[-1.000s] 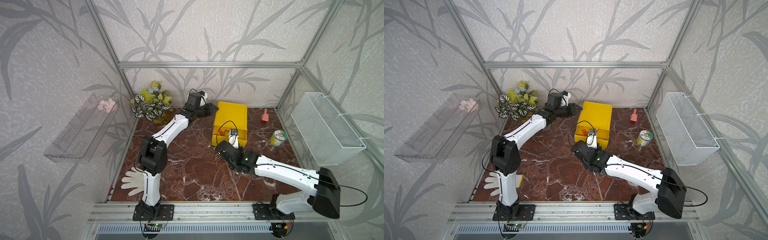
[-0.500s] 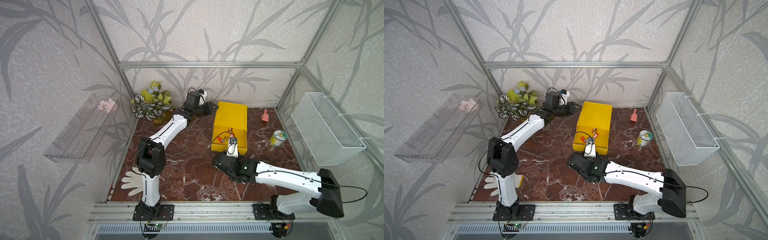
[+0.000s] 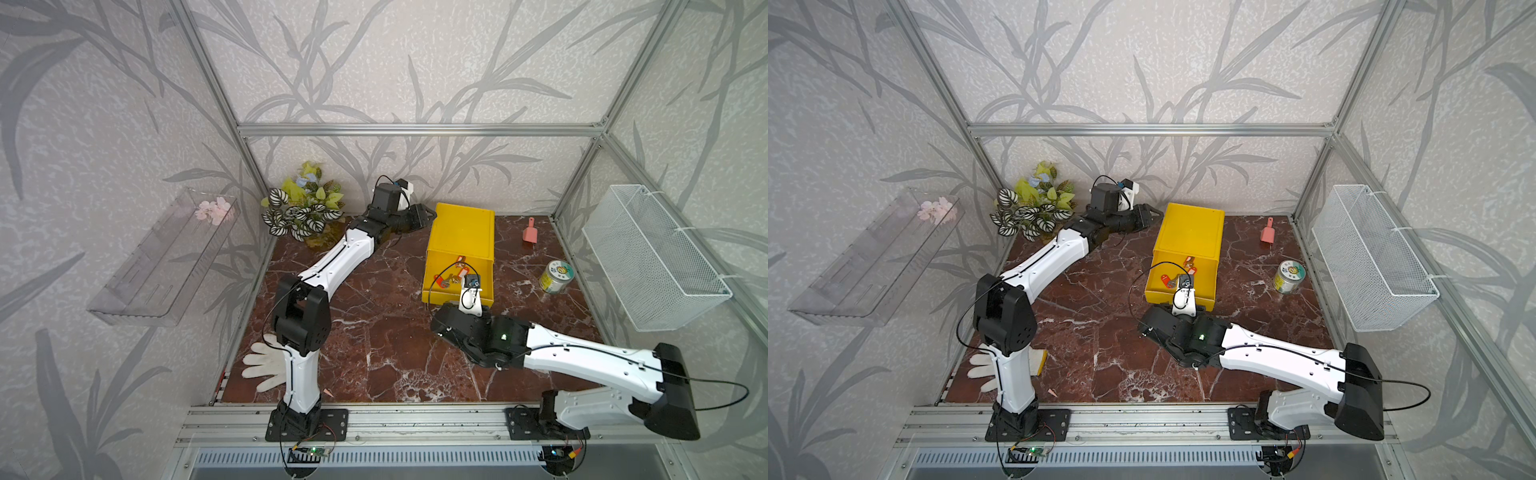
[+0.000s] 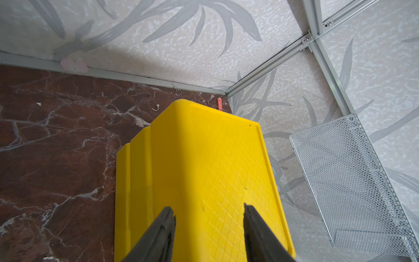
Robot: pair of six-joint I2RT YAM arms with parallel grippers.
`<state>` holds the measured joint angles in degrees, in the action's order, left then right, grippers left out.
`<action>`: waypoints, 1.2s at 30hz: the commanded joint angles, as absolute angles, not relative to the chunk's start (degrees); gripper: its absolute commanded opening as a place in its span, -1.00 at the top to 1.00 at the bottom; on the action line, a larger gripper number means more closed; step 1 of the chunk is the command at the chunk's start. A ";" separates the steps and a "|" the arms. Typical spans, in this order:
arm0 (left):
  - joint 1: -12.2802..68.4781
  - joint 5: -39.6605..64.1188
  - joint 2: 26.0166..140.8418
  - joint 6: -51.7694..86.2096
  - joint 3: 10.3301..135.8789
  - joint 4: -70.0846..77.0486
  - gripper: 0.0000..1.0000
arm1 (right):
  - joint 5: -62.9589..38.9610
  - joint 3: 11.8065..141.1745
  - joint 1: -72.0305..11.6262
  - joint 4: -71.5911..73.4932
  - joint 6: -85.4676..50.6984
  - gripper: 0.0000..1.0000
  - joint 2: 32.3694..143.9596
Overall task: Take the keys out of the drawer
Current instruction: Open the drawer in the storage box, then pick up the key from the drawer.
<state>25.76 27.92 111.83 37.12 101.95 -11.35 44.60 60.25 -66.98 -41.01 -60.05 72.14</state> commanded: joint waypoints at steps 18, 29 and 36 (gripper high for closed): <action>25.63 18.47 90.87 25.82 91.99 -17.53 0.05 | 30.56 89.18 -57.45 -64.95 -38.45 -0.14 70.80; 25.74 28.89 86.35 9.40 63.23 -3.09 0.05 | 21.64 89.13 -42.32 -53.69 -33.61 0.09 83.30; 25.67 26.01 81.93 6.09 55.23 2.98 0.02 | 13.03 99.93 -40.19 -58.67 -34.10 0.06 93.42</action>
